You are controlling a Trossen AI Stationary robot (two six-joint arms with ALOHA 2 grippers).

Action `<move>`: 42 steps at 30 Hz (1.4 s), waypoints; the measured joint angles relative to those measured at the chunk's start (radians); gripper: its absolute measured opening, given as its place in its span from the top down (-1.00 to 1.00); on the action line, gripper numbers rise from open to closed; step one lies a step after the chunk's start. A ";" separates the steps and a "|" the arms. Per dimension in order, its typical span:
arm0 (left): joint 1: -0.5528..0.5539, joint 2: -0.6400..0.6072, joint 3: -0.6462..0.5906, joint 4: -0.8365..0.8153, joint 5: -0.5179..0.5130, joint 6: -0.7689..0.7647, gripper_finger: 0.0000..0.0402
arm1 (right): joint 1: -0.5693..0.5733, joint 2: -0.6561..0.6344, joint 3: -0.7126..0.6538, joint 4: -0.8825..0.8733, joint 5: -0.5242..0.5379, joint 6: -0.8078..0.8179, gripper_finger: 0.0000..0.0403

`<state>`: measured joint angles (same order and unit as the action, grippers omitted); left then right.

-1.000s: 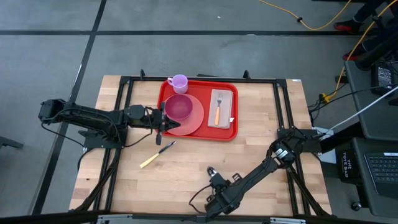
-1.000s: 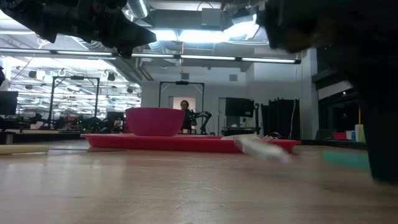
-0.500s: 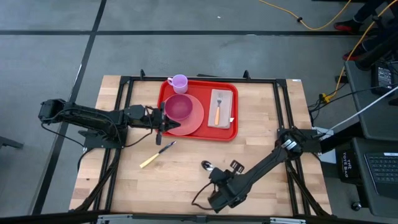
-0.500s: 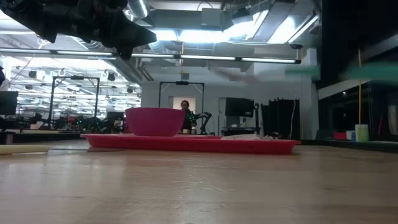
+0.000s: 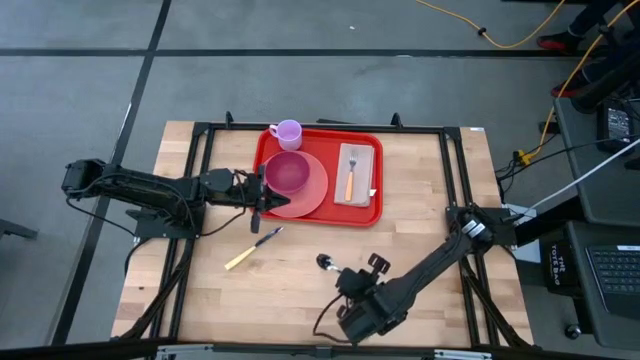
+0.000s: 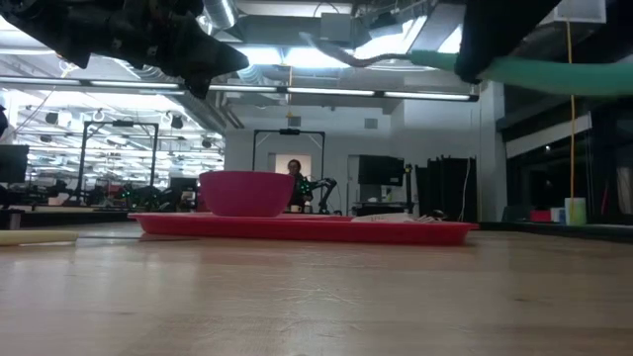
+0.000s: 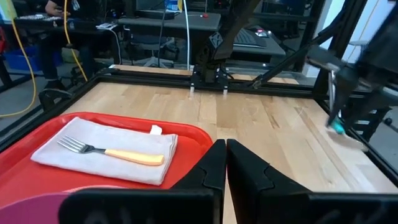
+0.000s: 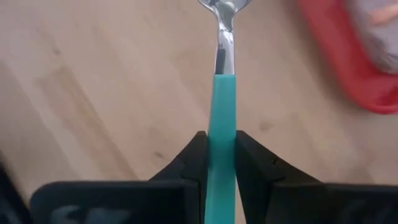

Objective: Set up tray
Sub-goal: Put the blue spoon on the light brown napkin

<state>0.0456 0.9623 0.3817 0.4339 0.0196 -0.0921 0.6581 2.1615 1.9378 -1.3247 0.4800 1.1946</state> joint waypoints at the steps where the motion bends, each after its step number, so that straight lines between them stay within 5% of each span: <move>1: 0.000 0.000 0.000 -0.001 0.000 0.000 0.97 | 0.002 -0.003 -0.020 0.048 0.007 -0.001 0.70; 11: 0.000 0.000 0.000 -0.068 0.000 0.000 0.96 | 0.041 -0.137 -0.416 0.507 0.079 0.055 0.70; 27: 0.000 0.000 0.000 -0.072 0.000 0.011 0.96 | -0.017 -0.360 -0.935 1.180 0.208 -0.252 0.70; 42: 0.000 0.000 0.000 -0.085 -0.001 0.013 0.96 | -0.145 -0.457 -1.172 1.572 0.143 -0.566 0.70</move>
<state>0.0460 0.9619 0.3820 0.3490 0.0189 -0.0794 0.5130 1.7045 0.7658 0.2473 0.6234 0.6288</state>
